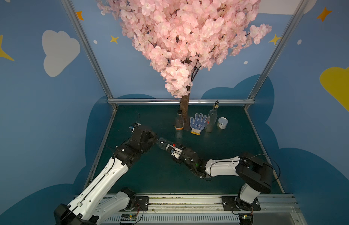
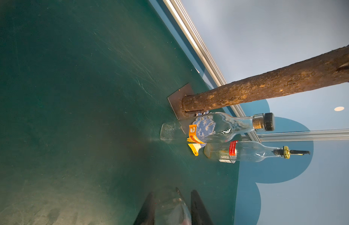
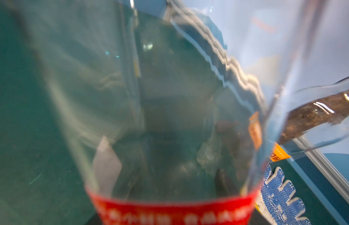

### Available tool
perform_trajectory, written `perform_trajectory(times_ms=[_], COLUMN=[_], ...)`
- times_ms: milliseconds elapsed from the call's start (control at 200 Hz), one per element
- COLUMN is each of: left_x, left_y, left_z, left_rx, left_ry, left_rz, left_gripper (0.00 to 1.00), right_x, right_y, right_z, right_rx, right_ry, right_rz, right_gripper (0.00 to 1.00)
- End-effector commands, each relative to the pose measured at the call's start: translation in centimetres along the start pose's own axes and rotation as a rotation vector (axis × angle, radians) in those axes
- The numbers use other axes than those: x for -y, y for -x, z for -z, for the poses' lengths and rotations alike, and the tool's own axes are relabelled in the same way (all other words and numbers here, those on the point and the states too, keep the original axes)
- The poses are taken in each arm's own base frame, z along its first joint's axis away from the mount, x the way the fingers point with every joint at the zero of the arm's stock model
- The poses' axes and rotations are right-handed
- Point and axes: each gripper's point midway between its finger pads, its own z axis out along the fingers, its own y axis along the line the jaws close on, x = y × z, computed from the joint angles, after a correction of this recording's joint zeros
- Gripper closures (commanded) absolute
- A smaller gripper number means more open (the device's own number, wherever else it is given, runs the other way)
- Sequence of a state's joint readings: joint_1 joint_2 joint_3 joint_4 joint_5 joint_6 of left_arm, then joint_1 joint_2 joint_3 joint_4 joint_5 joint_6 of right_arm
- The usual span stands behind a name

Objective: Remove the label from the bottle
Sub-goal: Pick up the bottle from the center of the board.

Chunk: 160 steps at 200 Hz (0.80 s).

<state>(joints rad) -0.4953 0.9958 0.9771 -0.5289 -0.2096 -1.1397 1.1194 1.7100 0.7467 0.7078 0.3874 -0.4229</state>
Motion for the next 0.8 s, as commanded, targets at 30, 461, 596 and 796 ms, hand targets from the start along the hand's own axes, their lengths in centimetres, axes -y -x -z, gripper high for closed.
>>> perform_trajectory(times_ms=[30,461,596,796], left_x=[3.9,8.7,9.5,10.3], left_y=[0.7,0.9,0.2,-1.4], left_z=[1.1,4.4,5.8,7.8], left_rx=[0.007,0.084,0.090,0.081], left_ry=[-0.179,-0.463,-0.560,-0.713], left_rz=[-0.037,-0.379,-0.508,-0.640], left_gripper=[0.96,0.14,0.09,0.05], right_x=[0.8,0.0,-0.2,-0.1], right_y=[2.6,4.8,5.8,7.4], right_z=[0.8,5.2,7.5,10.7], right_rx=[0.071,0.045,0.053,0.087], right_ry=[0.030,0.367,0.511,0.678], right_rz=[-0.102,-0.259,-0.295,-0.352], right_gripper=[1.00,1.00,1.00,1.00])
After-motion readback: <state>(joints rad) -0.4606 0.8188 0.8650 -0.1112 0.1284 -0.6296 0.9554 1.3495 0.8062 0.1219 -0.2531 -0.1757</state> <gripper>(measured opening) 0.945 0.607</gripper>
